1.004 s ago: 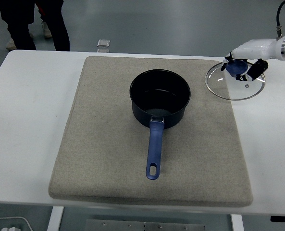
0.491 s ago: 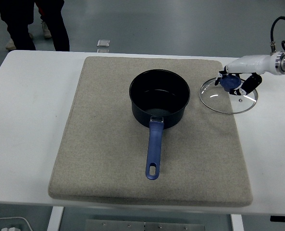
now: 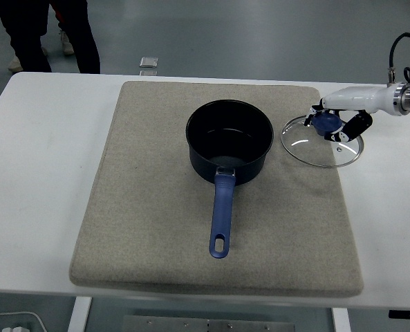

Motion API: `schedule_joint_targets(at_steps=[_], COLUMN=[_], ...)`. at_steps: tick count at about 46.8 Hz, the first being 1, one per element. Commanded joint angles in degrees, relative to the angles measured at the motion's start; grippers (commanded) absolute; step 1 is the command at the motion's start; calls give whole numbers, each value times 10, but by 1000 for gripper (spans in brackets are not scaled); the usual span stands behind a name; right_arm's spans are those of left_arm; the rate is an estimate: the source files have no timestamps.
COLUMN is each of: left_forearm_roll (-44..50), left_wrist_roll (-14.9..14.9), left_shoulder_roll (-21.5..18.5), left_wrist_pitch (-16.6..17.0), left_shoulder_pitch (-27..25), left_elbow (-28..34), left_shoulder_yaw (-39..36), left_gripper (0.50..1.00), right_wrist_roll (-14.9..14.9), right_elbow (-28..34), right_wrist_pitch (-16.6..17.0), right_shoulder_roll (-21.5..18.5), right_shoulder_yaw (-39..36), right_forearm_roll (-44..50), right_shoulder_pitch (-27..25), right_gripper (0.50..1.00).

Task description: Lift the pot lid and place it to the right of the pot.

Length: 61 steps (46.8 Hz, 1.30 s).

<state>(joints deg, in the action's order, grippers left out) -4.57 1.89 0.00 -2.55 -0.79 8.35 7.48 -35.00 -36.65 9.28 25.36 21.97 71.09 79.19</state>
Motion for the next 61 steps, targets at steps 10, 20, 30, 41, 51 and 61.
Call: schedule_joint_targets(at_steps=[10,20,30,41,51,61], left_forearm_roll=[0,0,0,0,0,0], left_wrist_roll=[0,0,0,0,0,0], left_shoulder_roll=[0,0,0,0,0,0], left_wrist_pitch=[0,0,0,0,0,0], left_shoulder_pitch=[0,0,0,0,0,0], left_elbow=[0,0,0,0,0,0], left_shoulder_yaw=[0,0,0,0,0,0], left_gripper=[1000,1000,1000,1000,1000,1000], right_wrist_roll=[0,0,0,0,2,3], right_elbow=[0,0,0,0,0,-3], right_wrist_pitch=[-5,-15,-21,-26,-31,-34], right_shoulder_roll=[0,-1,-7,-12,-16,-22], right_shoulder_yaw=[-1,-3,-4,-5,-5,-7], right_forearm_roll=[-6,-21,-22,-24,-24,-24], right_shoulder_pitch=[-14,-24,-32,-36,-43,-50], right_gripper=[500,500,500,500,500,500])
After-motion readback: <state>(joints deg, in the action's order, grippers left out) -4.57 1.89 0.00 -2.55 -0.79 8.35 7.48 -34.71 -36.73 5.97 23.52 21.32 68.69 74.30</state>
